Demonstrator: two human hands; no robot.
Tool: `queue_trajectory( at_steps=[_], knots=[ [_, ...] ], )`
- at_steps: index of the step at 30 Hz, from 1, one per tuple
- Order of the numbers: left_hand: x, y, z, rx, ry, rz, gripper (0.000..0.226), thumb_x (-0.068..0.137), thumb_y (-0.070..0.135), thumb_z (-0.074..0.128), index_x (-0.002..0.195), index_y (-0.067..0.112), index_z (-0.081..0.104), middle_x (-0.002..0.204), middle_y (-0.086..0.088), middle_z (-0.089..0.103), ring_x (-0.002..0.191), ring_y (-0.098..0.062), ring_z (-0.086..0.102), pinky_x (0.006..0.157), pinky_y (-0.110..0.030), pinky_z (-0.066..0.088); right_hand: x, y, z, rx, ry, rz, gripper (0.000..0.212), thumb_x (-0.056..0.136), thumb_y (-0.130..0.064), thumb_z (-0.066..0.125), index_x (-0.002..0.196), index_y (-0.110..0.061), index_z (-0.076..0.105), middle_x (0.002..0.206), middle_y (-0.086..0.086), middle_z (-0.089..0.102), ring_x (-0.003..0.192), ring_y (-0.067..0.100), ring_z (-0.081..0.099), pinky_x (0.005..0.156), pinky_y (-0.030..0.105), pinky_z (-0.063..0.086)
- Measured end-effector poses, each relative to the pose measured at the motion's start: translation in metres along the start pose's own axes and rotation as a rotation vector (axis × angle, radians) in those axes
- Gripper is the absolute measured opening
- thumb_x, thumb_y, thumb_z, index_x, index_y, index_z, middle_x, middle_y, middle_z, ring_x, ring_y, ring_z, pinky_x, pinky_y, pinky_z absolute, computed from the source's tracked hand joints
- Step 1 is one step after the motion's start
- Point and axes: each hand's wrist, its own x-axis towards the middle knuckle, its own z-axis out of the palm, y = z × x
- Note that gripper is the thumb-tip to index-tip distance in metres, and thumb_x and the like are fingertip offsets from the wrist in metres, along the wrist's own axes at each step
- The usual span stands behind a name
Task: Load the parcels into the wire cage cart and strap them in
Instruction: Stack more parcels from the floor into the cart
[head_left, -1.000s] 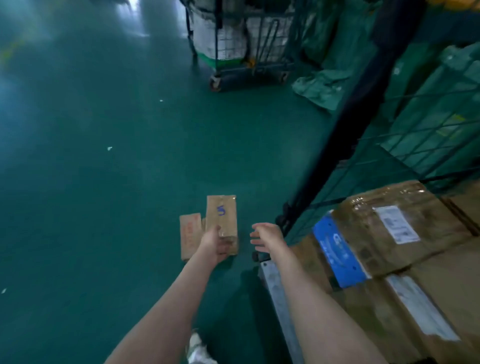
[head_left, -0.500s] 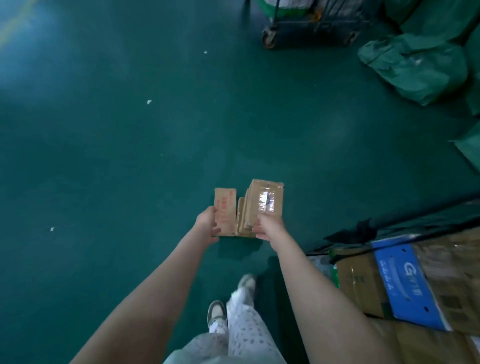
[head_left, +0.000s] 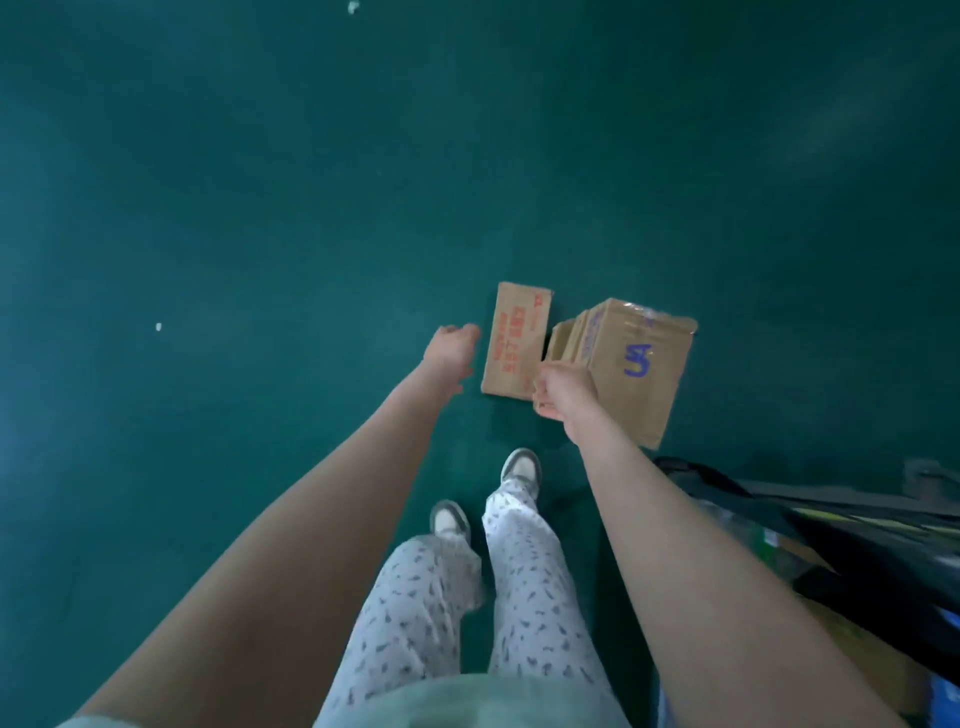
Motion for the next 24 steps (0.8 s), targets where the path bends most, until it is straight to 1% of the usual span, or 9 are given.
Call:
queue_trajectory(
  at_steps=[2,4,7,11,13,16,18,22,24],
  knots=[
    [0.034,-0.006,0.004,0.048,-0.016,-0.008,0.028,0.098,0.024,0.034,0.123,0.015,0.044,0.112,-0.006,0.045,0.096,-0.023,0.048,0.083,-0.033,0.036,0.028,0.002,0.012,0.001,-0.012,0.006,0.033,0.096,-0.009,0.040,0.126,-0.009,0.055,0.111,0.007,0.059,0.100,0.024,0.058,0.083,0.032,0.052],
    [0.071,-0.017,0.012,0.097,-0.037,-0.029,0.031,0.098,0.023,0.035,0.127,0.014,0.044,0.111,-0.006,0.045,0.097,-0.024,0.047,0.083,-0.034,0.036,0.061,0.008,0.023,0.016,-0.001,0.022,0.033,0.097,-0.012,0.040,0.126,-0.011,0.055,0.119,0.005,0.059,0.107,0.023,0.057,0.083,0.032,0.051],
    [0.133,-0.039,0.022,0.184,-0.056,-0.072,0.027,0.098,0.023,0.035,0.121,0.013,0.046,0.108,-0.007,0.046,0.095,-0.024,0.047,0.081,-0.034,0.037,0.112,0.024,0.039,-0.043,0.036,0.025,0.034,0.097,-0.013,0.041,0.128,-0.015,0.055,0.124,0.002,0.058,0.107,0.021,0.056,0.094,0.037,0.050],
    [0.209,-0.065,0.030,0.276,-0.033,-0.061,0.017,0.098,0.023,0.035,0.110,0.015,0.043,0.088,-0.004,0.047,0.084,-0.021,0.047,0.062,-0.025,0.035,0.177,0.048,0.064,-0.043,0.051,0.025,0.031,0.097,-0.011,0.041,0.124,-0.013,0.055,0.113,0.000,0.056,0.103,0.018,0.052,0.099,0.037,0.046],
    [0.247,-0.078,0.036,0.312,-0.038,-0.054,0.014,0.098,0.023,0.035,0.107,0.015,0.042,0.084,-0.003,0.046,0.088,-0.022,0.047,0.061,-0.023,0.034,0.214,0.066,0.083,-0.003,0.044,0.052,0.024,0.096,-0.011,0.039,0.113,-0.016,0.055,0.110,0.001,0.058,0.100,0.020,0.053,0.098,0.038,0.047],
    [0.301,-0.101,0.046,0.331,-0.042,-0.072,0.013,0.098,0.025,0.035,0.099,0.017,0.045,0.078,0.002,0.043,0.090,-0.021,0.048,0.072,-0.028,0.039,0.263,0.097,0.112,0.004,0.065,0.063,0.028,0.094,-0.009,0.038,0.118,-0.016,0.052,0.101,-0.003,0.054,0.082,0.012,0.048,0.079,0.031,0.052],
    [0.333,-0.113,0.051,0.320,-0.033,-0.088,0.014,0.098,0.025,0.035,0.096,0.016,0.045,0.077,0.003,0.043,0.090,-0.021,0.047,0.074,-0.029,0.040,0.293,0.111,0.123,-0.089,0.115,0.033,0.035,0.093,-0.011,0.042,0.127,-0.016,0.049,0.114,-0.001,0.055,0.080,0.011,0.050,0.059,0.020,0.042],
    [0.381,-0.130,0.069,0.338,-0.034,-0.089,0.021,0.098,0.023,0.035,0.080,0.016,0.044,0.077,0.002,0.042,0.089,-0.021,0.045,0.066,-0.026,0.037,0.348,0.126,0.126,-0.198,0.252,0.017,0.044,0.094,-0.014,0.046,0.137,-0.013,0.039,0.134,0.007,0.049,0.115,0.027,0.051,0.084,0.029,0.045],
    [0.399,-0.138,0.081,0.345,-0.065,-0.083,0.019,0.098,0.023,0.035,0.101,0.013,0.050,0.089,0.000,0.049,0.093,-0.020,0.047,0.067,-0.026,0.038,0.367,0.135,0.126,-0.250,0.282,-0.004,0.054,0.094,-0.014,0.046,0.145,-0.013,0.028,0.145,0.008,0.038,0.127,0.029,0.044,0.099,0.035,0.042]
  ],
)
